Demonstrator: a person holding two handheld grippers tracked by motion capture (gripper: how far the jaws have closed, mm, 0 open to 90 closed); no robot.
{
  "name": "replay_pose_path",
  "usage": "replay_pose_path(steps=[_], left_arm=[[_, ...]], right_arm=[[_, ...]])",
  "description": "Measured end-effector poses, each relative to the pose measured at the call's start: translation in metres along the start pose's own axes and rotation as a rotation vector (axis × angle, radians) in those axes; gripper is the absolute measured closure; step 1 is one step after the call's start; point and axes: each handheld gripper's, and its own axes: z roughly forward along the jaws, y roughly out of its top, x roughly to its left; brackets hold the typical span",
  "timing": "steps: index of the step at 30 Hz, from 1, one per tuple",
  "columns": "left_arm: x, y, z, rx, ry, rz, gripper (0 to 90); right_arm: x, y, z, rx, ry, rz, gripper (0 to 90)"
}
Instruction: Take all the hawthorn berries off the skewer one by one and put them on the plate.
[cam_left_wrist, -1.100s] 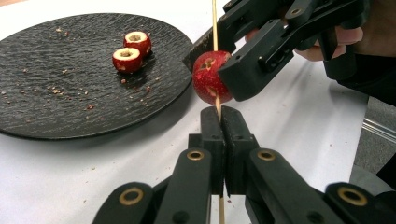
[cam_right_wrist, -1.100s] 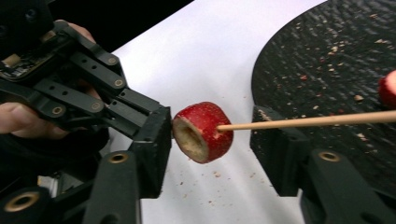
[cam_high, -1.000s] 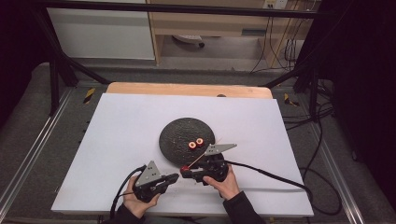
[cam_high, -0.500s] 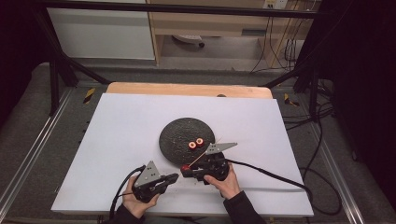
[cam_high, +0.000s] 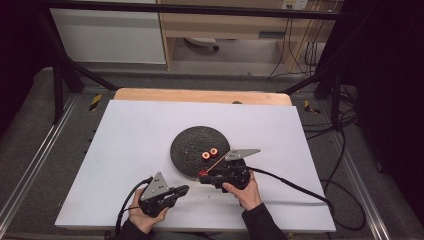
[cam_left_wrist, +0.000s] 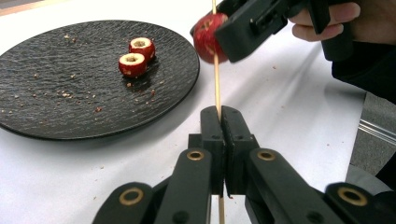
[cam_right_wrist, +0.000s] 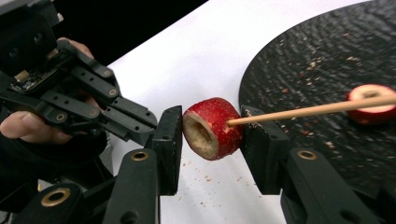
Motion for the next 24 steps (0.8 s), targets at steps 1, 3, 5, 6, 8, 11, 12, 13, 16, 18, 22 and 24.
replay_pose_path(steps=[1,3,5,6,8,11,12,13,16,18,22,24], left_arm=[[0.000,0.000,0.000,0.000,-0.001,0.001,88.3],[0.000,0.000,-0.001,-0.003,0.000,0.001,88.3],[0.001,0.000,-0.001,-0.004,0.003,0.000,88.3],[0.001,0.000,-0.001,-0.005,0.004,0.000,88.3],[0.002,0.000,-0.002,-0.006,0.006,-0.002,88.3],[0.003,0.000,-0.004,-0.010,0.008,-0.001,88.3],[0.003,0.000,-0.004,-0.012,0.009,-0.001,88.3],[0.003,0.000,-0.005,-0.013,0.011,0.000,88.3],[0.004,0.000,-0.006,-0.014,0.011,0.001,88.3],[0.005,0.000,-0.007,-0.015,0.012,0.003,88.3],[0.005,-0.001,-0.008,-0.018,0.013,0.002,88.3],[0.006,-0.001,-0.008,-0.019,0.014,0.003,88.3]], right_arm=[[0.000,0.001,-0.002,-0.002,-0.005,0.000,61.1],[-0.002,0.003,-0.005,-0.005,-0.015,-0.005,61.1],[-0.003,0.005,-0.007,-0.011,-0.023,-0.006,61.1],[-0.004,0.006,-0.008,-0.014,-0.027,-0.001,61.1],[-0.006,0.009,-0.010,-0.019,-0.036,-0.003,61.1],[-0.008,0.013,-0.014,-0.024,-0.044,0.002,61.1],[-0.008,0.014,-0.015,-0.027,-0.048,0.002,61.2],[-0.009,0.015,-0.016,-0.028,-0.050,0.005,61.2],[-0.011,0.019,-0.020,-0.031,-0.065,0.006,61.2],[-0.012,0.021,-0.023,-0.033,-0.070,0.007,61.2],[-0.016,0.026,-0.029,-0.042,-0.086,0.013,61.2],[-0.019,0.028,-0.032,-0.044,-0.092,0.011,61.3]])
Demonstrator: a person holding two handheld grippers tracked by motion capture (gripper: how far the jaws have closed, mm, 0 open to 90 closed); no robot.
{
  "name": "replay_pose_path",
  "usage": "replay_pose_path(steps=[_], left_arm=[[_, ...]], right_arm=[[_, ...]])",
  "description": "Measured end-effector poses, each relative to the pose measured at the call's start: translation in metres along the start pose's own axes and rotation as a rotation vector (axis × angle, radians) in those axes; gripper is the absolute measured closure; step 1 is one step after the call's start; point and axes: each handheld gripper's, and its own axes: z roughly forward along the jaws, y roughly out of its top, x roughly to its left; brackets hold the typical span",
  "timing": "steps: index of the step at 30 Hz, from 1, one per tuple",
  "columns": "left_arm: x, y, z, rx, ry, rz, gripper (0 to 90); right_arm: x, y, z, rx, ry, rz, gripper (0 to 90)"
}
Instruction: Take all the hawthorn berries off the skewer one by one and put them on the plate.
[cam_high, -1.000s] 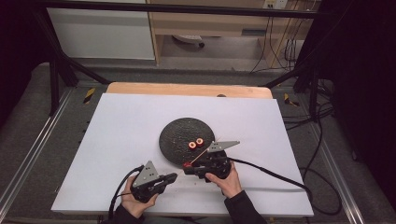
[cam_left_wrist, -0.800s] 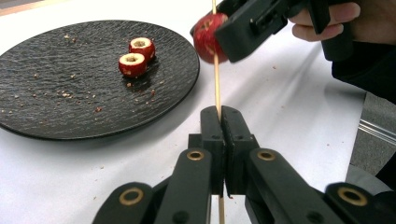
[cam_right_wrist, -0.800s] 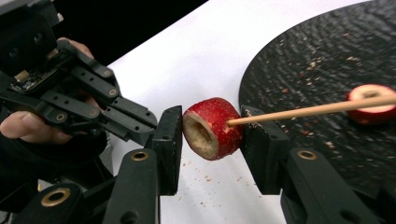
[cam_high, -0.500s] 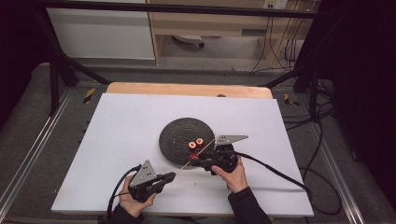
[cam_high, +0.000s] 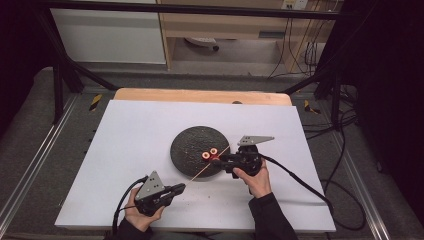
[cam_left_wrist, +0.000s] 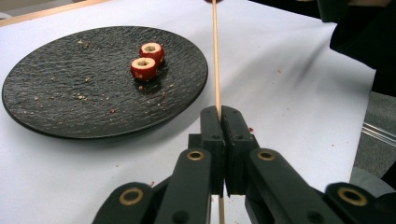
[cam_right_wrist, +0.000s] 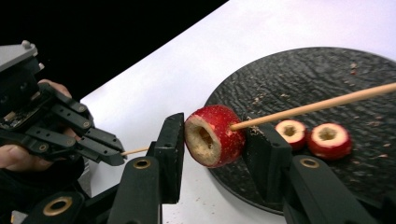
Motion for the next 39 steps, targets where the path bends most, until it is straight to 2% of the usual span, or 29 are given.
replay_pose_path(steps=[6,15,21,31,39], left_arm=[[0.002,-0.001,-0.002,-0.003,0.001,0.000,88.3],[0.003,-0.001,-0.003,-0.006,0.007,0.001,88.3],[0.005,-0.001,-0.005,-0.006,0.012,0.001,88.3],[0.007,-0.002,-0.006,-0.006,0.019,-0.002,88.3],[0.011,-0.002,-0.010,-0.014,0.035,-0.015,88.3]], right_arm=[[-0.008,0.009,-0.010,-0.013,-0.028,0.011,61.4],[-0.018,0.017,-0.015,-0.020,-0.037,0.032,61.4],[-0.023,0.024,-0.023,-0.042,-0.064,0.042,61.6],[-0.036,0.036,-0.041,-0.075,-0.158,0.051,61.6],[-0.046,0.042,-0.044,-0.099,-0.212,0.058,61.6]])
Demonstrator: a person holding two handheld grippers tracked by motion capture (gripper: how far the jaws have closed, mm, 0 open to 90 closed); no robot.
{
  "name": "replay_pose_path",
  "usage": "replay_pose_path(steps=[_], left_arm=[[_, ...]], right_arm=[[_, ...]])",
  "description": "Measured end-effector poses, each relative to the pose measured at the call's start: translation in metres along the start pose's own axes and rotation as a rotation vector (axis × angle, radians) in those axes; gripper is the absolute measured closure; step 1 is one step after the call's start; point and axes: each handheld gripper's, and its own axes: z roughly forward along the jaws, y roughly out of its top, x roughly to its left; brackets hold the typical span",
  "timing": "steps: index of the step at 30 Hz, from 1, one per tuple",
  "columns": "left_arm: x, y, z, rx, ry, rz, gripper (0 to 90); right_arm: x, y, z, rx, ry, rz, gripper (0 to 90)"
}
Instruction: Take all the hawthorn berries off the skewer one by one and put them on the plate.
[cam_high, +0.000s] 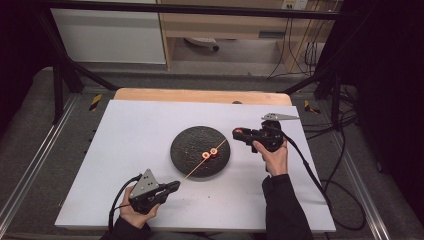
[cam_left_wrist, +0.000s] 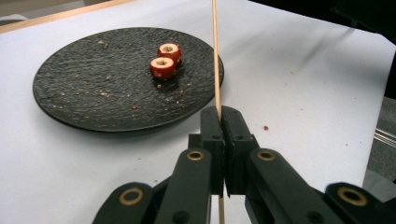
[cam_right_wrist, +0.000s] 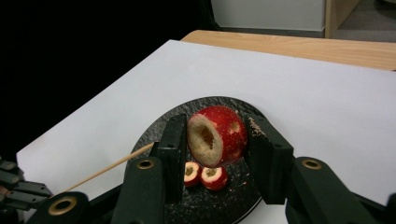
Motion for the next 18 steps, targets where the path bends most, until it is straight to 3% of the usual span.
replay_pose_path(steps=[7,18], left_arm=[[0.005,0.001,-0.004,-0.014,0.028,-0.020,88.3],[0.009,0.001,-0.006,-0.020,0.049,-0.042,88.3]], right_arm=[[0.001,-0.002,0.014,0.013,-0.031,-0.013,61.6],[0.016,-0.008,0.062,0.078,-0.026,-0.035,61.6]])
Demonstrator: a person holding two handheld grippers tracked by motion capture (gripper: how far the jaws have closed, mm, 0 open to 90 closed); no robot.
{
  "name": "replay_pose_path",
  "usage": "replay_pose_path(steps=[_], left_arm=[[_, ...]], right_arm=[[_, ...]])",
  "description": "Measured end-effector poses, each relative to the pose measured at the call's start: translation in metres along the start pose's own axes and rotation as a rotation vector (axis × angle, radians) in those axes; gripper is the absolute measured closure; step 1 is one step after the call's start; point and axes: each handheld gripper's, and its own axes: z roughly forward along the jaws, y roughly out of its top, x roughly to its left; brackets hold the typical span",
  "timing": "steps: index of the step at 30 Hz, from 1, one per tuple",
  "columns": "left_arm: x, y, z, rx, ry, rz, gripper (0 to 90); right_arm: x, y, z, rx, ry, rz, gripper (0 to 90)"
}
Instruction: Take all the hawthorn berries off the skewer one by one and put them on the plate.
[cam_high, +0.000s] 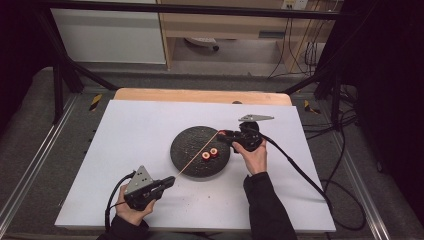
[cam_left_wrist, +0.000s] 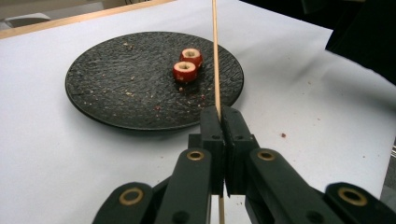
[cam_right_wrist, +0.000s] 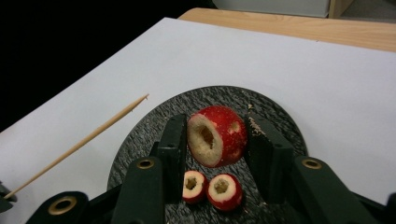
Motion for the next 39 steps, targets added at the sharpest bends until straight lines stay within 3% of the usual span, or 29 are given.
replay_pose_path(steps=[8,22,33,39], left_arm=[[0.002,0.000,-0.001,0.000,0.006,-0.007,88.2],[0.002,0.000,0.000,0.004,0.005,-0.005,88.2],[0.002,-0.001,0.001,0.009,0.004,-0.004,88.2],[0.002,-0.001,0.000,0.007,0.006,-0.003,88.3]], right_arm=[[0.006,-0.003,0.033,0.043,-0.009,-0.003,61.6],[-0.001,-0.024,0.070,0.116,-0.060,-0.004,61.6],[-0.004,-0.033,0.081,0.152,-0.094,-0.024,60.8],[-0.001,-0.027,0.072,0.123,-0.101,-0.031,54.8]])
